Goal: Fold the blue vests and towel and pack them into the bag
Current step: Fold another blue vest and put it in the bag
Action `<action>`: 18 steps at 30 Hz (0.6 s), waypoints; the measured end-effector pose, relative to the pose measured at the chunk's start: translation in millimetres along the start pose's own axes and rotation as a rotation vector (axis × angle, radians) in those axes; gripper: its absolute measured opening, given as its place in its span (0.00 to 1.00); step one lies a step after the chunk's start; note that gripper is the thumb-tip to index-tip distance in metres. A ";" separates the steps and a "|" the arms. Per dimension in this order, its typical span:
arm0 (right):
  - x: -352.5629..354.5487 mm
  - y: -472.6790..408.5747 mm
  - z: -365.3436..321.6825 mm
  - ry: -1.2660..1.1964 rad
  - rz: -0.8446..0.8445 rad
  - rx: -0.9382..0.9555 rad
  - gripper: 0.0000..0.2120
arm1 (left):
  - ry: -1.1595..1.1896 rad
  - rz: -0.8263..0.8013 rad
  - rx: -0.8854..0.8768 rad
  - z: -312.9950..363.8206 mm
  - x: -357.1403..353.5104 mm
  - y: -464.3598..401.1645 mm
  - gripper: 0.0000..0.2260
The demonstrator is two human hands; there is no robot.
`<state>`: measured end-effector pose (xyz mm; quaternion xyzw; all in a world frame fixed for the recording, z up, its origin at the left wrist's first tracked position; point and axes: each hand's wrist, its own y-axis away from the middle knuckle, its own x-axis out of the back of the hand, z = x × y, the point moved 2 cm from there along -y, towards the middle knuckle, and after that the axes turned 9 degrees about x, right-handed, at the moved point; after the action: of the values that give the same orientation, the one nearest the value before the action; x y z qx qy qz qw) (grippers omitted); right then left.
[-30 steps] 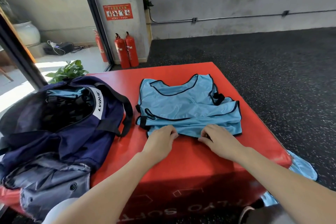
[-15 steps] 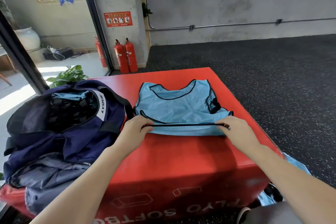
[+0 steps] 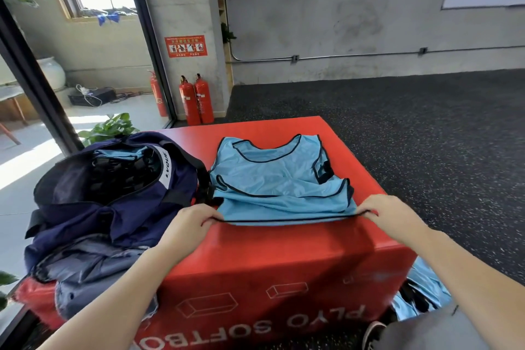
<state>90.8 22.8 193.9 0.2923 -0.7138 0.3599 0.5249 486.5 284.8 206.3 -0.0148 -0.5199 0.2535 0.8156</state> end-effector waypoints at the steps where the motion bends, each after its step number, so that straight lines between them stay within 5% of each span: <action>1: -3.2 3.1 0.8 0.047 -0.147 0.001 0.10 | -0.052 -0.073 -0.023 -0.8 -4.4 5.5 0.13; 3: -7.9 9.7 1.1 0.068 -0.323 -0.013 0.09 | -0.143 -0.237 -0.048 -1.6 -12.6 15.9 0.13; 6: -5.7 13.3 -2.6 0.031 -0.295 -0.047 0.09 | -0.170 -0.303 -0.057 0.7 -17.2 22.9 0.15; 12: -3.0 -23.4 -33.3 -0.042 -0.040 -0.014 0.11 | -0.085 -0.072 -0.052 9.7 -17.5 -4.8 0.13; 18: -21.8 -83.4 -82.6 -0.256 0.003 0.022 0.10 | -0.081 0.100 -0.076 6.6 -37.6 -65.9 0.11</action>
<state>207.7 43.8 205.9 0.3404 -0.7713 0.3285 0.4257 494.6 209.6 196.7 -0.0613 -0.5601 0.2743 0.7793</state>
